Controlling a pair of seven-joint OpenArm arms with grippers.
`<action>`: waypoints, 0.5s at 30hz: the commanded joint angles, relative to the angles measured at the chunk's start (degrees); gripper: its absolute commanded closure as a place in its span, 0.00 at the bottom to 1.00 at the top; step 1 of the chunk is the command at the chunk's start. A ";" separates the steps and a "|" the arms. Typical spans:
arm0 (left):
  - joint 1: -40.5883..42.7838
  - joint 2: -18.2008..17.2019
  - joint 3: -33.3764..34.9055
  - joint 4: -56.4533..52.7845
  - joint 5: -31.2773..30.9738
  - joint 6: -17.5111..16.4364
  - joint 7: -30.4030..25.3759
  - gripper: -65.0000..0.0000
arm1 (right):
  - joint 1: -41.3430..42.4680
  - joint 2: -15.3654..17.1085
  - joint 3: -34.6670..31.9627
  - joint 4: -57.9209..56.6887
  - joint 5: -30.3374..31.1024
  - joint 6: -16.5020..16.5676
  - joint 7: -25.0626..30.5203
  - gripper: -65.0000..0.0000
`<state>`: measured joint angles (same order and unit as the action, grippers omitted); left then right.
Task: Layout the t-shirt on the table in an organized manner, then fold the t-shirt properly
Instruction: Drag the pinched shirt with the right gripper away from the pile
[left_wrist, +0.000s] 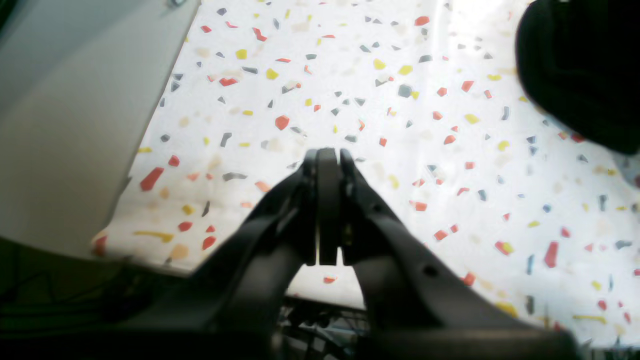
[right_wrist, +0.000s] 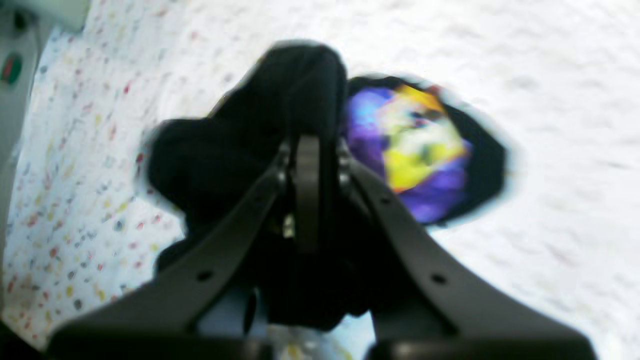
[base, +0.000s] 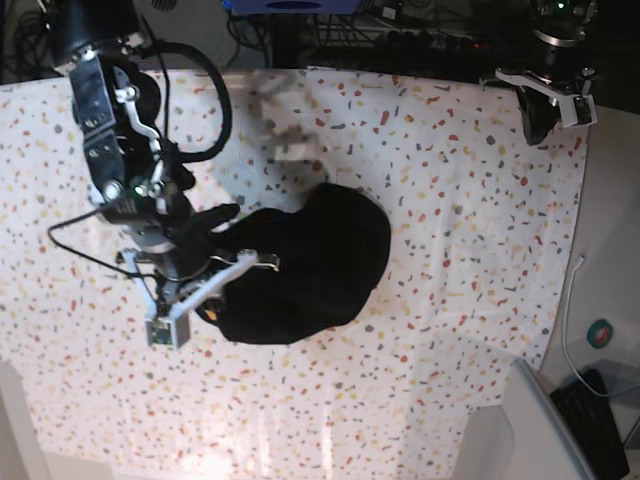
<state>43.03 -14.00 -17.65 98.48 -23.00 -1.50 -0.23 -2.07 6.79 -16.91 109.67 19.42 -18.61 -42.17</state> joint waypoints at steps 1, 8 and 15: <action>-0.08 0.77 -0.68 1.00 -0.16 0.31 -1.31 1.00 | -0.70 0.99 1.83 2.99 0.14 0.37 1.25 1.00; -1.40 2.09 -0.24 0.56 0.10 0.31 -1.22 1.00 | -6.42 4.86 14.93 4.14 0.14 0.55 1.69 1.00; -1.40 1.74 -0.68 0.56 0.10 0.31 -1.22 1.00 | -6.24 7.76 18.88 -1.23 0.14 0.63 1.78 1.00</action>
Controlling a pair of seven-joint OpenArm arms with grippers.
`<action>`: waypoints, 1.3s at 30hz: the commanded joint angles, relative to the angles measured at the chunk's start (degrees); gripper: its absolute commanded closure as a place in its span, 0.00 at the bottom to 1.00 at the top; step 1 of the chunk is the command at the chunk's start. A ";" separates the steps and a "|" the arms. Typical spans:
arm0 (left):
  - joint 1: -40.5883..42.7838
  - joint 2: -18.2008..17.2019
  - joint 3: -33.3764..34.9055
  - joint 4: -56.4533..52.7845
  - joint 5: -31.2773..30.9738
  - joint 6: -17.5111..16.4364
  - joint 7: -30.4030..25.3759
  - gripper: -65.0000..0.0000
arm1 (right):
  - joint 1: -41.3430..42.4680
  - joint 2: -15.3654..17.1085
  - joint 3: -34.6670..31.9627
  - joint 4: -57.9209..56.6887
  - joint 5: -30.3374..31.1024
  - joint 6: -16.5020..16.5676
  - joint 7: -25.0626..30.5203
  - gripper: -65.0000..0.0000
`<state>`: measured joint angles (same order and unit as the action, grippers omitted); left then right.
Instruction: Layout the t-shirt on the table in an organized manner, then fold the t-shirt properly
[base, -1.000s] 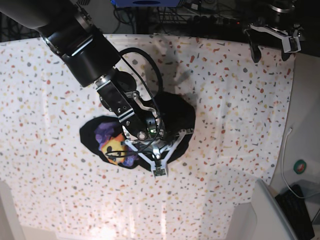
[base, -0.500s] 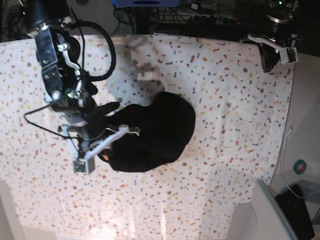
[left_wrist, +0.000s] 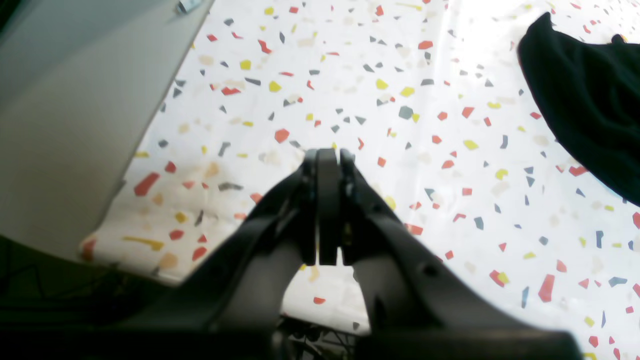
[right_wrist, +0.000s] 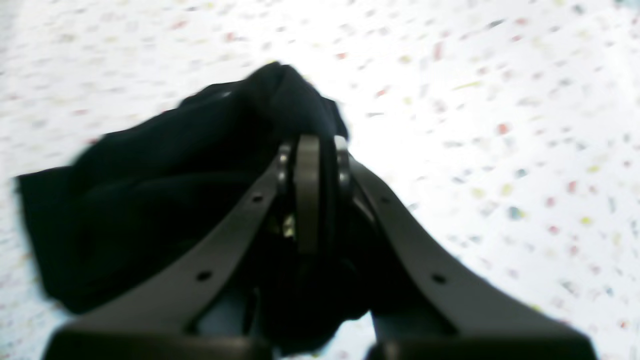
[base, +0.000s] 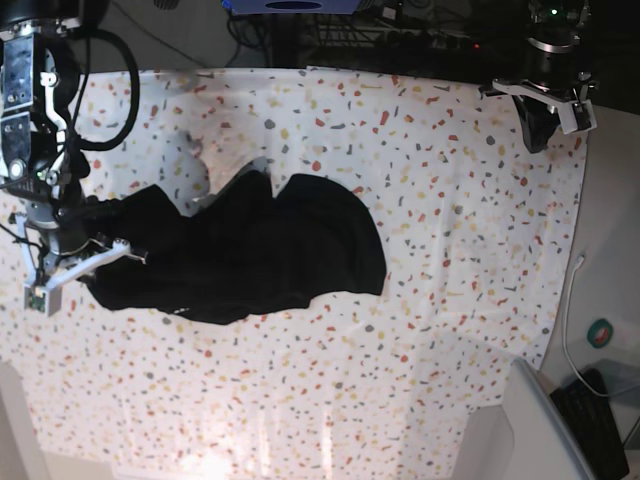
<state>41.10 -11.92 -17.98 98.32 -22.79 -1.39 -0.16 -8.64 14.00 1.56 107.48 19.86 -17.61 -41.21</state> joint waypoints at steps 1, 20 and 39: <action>0.61 -0.34 -0.35 0.71 -0.12 0.20 -1.29 1.00 | 1.30 0.90 0.42 -1.15 -0.30 -0.37 0.82 1.00; 1.67 0.01 -6.42 -1.31 -0.03 0.20 -1.29 1.00 | -5.38 2.31 -7.67 8.25 -0.30 -0.37 -5.34 0.56; 1.76 0.01 -5.80 -1.40 -0.03 0.11 -1.29 1.00 | -7.93 -12.11 -15.58 -11.35 -0.30 -0.46 7.94 0.55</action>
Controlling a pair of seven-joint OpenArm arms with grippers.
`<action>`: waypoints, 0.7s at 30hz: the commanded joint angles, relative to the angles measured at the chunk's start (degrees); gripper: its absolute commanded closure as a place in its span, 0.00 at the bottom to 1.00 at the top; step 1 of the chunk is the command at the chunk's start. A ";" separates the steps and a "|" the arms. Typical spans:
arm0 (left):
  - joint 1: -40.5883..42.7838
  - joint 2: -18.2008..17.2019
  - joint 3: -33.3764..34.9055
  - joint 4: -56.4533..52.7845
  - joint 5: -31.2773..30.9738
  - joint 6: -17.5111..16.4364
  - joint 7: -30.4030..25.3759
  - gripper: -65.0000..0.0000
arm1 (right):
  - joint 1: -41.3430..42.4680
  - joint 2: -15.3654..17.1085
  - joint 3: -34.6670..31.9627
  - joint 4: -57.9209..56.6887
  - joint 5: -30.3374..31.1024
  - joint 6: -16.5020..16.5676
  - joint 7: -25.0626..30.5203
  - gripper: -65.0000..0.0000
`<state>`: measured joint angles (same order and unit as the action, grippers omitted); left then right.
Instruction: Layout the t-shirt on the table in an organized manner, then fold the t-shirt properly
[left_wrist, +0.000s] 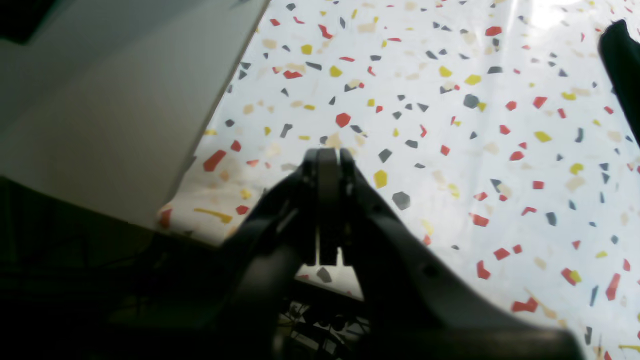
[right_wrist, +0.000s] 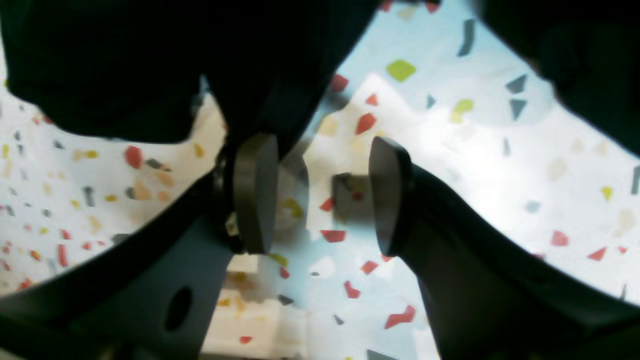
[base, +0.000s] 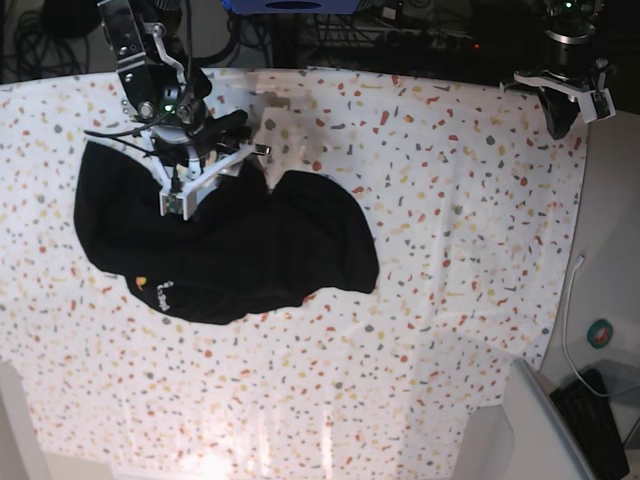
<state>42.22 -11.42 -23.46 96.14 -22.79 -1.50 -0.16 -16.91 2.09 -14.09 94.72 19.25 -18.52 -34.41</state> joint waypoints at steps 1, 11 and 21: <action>0.64 -0.49 -0.32 0.79 -0.03 0.22 -1.29 1.00 | -0.10 -0.29 0.06 3.00 0.32 0.46 1.14 0.55; 0.73 -0.40 0.56 0.52 -0.20 0.22 -1.29 1.00 | 4.20 -0.99 0.15 -2.45 0.40 0.19 1.75 0.55; -2.17 -1.11 14.72 0.43 -0.03 0.22 0.91 1.00 | 2.80 -2.75 2.09 -4.91 0.40 0.46 3.16 0.94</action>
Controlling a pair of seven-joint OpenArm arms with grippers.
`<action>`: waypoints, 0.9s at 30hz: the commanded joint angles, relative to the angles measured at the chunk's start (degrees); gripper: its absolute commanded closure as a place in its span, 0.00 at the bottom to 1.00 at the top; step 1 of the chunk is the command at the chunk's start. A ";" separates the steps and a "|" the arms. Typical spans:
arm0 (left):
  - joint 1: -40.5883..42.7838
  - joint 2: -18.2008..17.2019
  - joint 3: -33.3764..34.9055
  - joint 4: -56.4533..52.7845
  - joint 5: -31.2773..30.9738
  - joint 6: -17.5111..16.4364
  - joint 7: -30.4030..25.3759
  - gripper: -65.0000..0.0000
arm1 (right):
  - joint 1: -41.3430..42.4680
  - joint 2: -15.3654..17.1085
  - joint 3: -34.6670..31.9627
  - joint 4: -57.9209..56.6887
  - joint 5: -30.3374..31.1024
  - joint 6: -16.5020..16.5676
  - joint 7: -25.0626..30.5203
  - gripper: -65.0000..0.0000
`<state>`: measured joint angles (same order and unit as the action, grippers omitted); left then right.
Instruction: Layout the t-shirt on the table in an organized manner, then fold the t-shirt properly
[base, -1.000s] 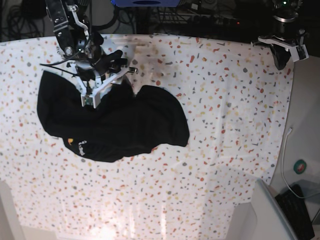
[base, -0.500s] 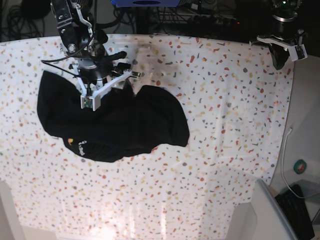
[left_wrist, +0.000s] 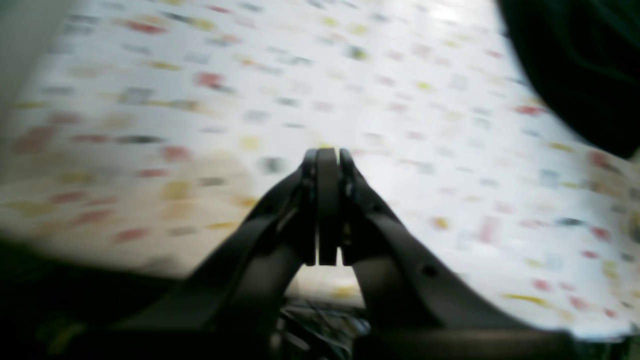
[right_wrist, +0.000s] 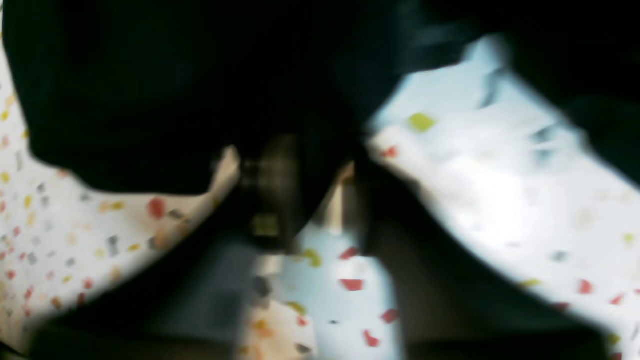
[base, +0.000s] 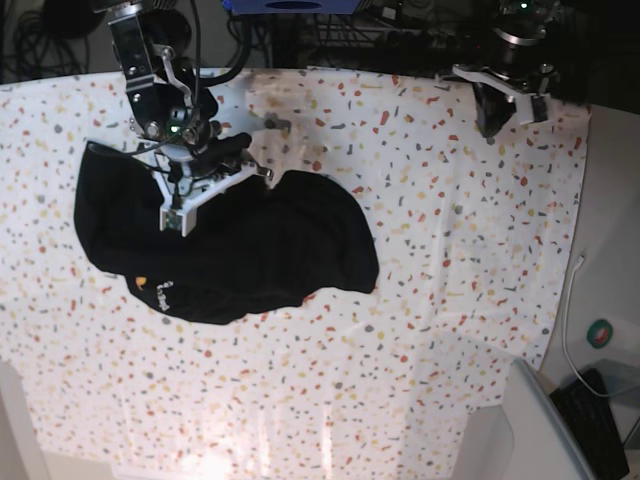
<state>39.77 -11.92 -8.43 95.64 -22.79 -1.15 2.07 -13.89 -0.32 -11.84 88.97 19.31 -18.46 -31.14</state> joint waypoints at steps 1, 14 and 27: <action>-1.13 -1.04 1.09 1.29 -0.03 -0.13 1.49 1.00 | -0.75 -0.34 -0.08 0.92 0.34 0.39 -0.12 1.00; -18.36 1.33 15.41 -4.25 -0.29 -0.13 15.56 0.59 | -2.33 -0.25 2.03 1.10 0.34 0.39 -0.12 1.00; -30.76 5.46 19.55 -18.84 0.06 0.05 15.65 0.66 | -3.65 2.12 1.68 1.19 0.25 0.39 -0.47 1.00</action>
<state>9.34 -5.85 11.64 76.01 -22.79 -1.63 18.74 -17.45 2.00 -10.11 89.01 19.33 -18.39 -32.03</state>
